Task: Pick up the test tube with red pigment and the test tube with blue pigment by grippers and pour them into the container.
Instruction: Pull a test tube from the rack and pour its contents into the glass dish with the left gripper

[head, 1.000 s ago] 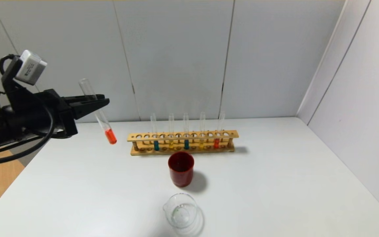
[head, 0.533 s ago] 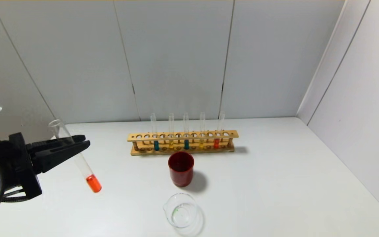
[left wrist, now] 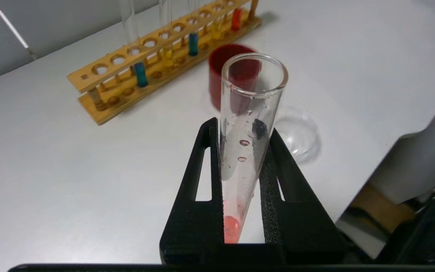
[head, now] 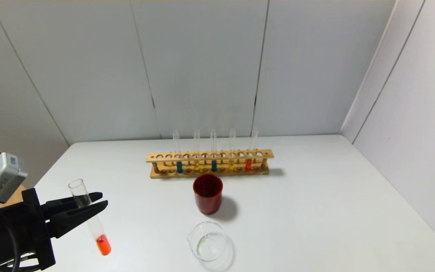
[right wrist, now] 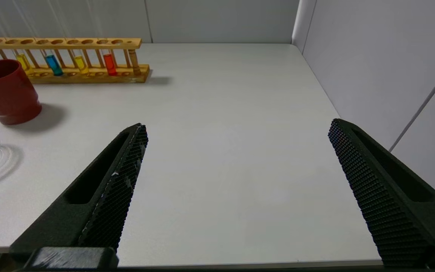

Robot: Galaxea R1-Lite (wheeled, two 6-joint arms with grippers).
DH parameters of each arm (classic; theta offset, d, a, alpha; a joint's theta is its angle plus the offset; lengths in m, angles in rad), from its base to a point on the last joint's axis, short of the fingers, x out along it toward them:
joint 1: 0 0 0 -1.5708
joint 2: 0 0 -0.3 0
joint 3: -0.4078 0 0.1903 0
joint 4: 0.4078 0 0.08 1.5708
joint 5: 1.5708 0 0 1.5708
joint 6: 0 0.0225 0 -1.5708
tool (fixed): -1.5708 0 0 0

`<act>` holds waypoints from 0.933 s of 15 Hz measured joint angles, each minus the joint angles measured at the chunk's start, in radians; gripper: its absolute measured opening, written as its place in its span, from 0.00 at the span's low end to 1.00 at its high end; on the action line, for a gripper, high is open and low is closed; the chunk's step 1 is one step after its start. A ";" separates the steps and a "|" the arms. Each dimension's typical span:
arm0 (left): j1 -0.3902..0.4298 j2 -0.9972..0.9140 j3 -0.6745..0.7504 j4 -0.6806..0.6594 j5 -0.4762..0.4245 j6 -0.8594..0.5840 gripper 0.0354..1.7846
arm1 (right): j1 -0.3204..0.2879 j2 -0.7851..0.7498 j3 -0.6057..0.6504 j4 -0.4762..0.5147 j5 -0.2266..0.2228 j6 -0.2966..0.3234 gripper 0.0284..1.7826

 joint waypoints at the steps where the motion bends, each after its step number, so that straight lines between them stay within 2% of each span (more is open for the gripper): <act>1: 0.000 0.018 0.004 0.000 0.028 0.048 0.16 | 0.000 0.000 0.000 0.000 0.000 0.000 0.98; 4: -0.036 0.091 -0.013 0.000 0.080 0.160 0.16 | 0.000 0.000 0.000 0.000 0.000 0.000 0.98; 6: -0.105 0.141 -0.034 -0.001 0.143 0.184 0.16 | 0.000 0.000 0.000 0.000 0.000 0.000 0.98; 11: -0.328 0.209 -0.060 -0.009 0.497 0.286 0.16 | 0.000 0.000 0.000 0.000 0.000 0.000 0.98; 14: -0.429 0.224 -0.071 -0.009 0.645 0.303 0.16 | 0.000 0.000 0.000 0.000 0.000 0.000 0.98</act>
